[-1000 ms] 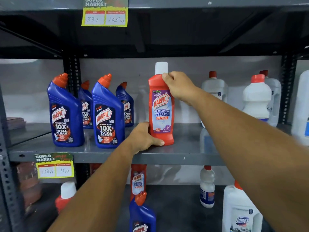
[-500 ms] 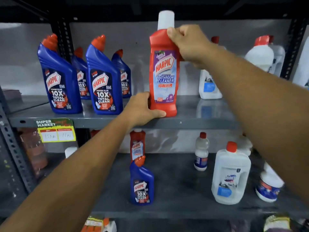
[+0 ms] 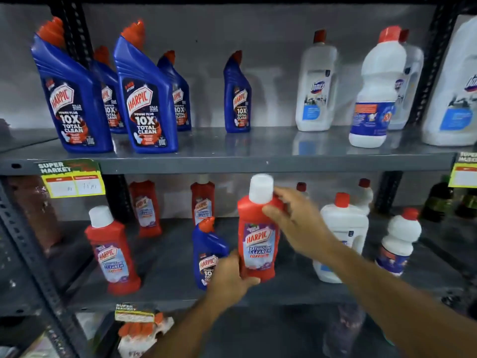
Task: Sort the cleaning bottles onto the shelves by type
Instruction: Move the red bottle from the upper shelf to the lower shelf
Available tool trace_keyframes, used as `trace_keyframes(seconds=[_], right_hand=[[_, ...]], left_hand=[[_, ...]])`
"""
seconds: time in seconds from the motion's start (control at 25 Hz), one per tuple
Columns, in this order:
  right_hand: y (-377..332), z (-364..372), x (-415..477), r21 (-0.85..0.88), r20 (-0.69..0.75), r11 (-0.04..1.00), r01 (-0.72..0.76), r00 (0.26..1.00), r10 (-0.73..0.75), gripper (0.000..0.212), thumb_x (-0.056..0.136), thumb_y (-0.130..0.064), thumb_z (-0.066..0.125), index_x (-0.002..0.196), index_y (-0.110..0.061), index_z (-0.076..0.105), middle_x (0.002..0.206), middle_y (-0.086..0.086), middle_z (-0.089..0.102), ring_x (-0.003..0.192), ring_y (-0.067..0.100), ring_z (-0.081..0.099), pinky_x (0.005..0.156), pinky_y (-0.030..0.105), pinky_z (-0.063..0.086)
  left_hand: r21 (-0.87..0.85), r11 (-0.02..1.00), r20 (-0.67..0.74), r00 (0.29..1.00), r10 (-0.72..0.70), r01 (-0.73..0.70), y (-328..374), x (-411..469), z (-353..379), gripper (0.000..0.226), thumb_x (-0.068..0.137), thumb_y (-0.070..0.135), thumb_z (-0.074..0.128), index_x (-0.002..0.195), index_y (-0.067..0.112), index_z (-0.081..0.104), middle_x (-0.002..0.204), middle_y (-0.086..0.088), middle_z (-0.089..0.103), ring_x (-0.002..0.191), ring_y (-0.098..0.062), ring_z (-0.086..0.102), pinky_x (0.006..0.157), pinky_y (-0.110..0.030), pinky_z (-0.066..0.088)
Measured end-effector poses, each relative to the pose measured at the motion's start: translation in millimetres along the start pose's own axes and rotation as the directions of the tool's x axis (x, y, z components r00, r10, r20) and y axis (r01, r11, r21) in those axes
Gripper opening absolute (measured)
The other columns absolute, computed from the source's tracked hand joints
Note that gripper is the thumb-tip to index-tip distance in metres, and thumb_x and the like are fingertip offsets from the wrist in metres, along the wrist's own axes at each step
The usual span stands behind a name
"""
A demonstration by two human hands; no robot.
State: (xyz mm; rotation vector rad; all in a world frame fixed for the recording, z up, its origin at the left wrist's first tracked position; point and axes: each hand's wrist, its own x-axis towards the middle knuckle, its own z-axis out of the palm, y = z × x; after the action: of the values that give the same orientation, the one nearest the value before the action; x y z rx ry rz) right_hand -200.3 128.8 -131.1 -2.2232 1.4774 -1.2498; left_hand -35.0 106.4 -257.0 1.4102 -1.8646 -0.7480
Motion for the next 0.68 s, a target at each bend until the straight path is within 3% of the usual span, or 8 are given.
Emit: trace_keyframes(seconds=[0.08,0.24,0.4,0.68], right_hand=[[33.3,27.3,5.3,0.004,0.044,0.999,-0.036,0.998,0.036,0.036,0.093,-0.026,0.061,0.126,-0.012,0.057,0.117,0.008,0.062,0.106,0.018,0.059,0.092,0.027,0.046],[82.6,59.3,16.5,0.018,0.072,0.995,-0.096,0.993,0.094,0.038,0.095,-0.031,0.057,0.129,-0.013,0.055,0.125,0.006,0.061,0.107,0.011,0.055,0.098,0.035,0.048],[113.2,69.9,11.5,0.06,0.033,0.988,-0.143,0.989,0.141,0.039,0.096,-0.031,0.057,0.13,-0.014,0.053,0.125,0.005,0.062,0.108,0.01,0.057,0.091,0.024,0.046],[127.2,83.0,7.2,0.231,0.012,0.953,-0.199,0.979,0.201,0.051,0.091,-0.046,0.051,0.133,-0.017,0.049,0.129,0.005,0.062,0.115,0.018,0.061,0.094,0.045,0.055]], left_hand=[[-0.036,0.998,0.026,0.998,-0.059,0.06,-15.5,15.2,27.7,0.062,0.068,0.013,0.083,0.123,0.015,0.056,0.121,-0.003,0.07,0.108,-0.016,0.065,0.094,-0.027,0.05],[-0.062,0.986,0.087,0.985,-0.148,0.154,-36.7,33.1,63.0,0.063,0.069,0.01,0.08,0.127,0.013,0.054,0.125,-0.005,0.068,0.102,-0.008,0.06,0.088,-0.02,0.045],[-0.024,0.981,0.118,0.975,-0.191,0.195,-55.8,47.2,75.1,0.066,0.07,0.01,0.08,0.13,0.014,0.052,0.126,-0.005,0.067,0.111,-0.016,0.063,0.099,-0.032,0.05],[0.016,0.971,0.1,0.966,-0.238,0.238,-58.7,49.2,83.4,0.063,0.079,0.014,0.074,0.134,0.015,0.045,0.13,-0.005,0.064,0.118,-0.021,0.06,0.101,-0.034,0.048]])
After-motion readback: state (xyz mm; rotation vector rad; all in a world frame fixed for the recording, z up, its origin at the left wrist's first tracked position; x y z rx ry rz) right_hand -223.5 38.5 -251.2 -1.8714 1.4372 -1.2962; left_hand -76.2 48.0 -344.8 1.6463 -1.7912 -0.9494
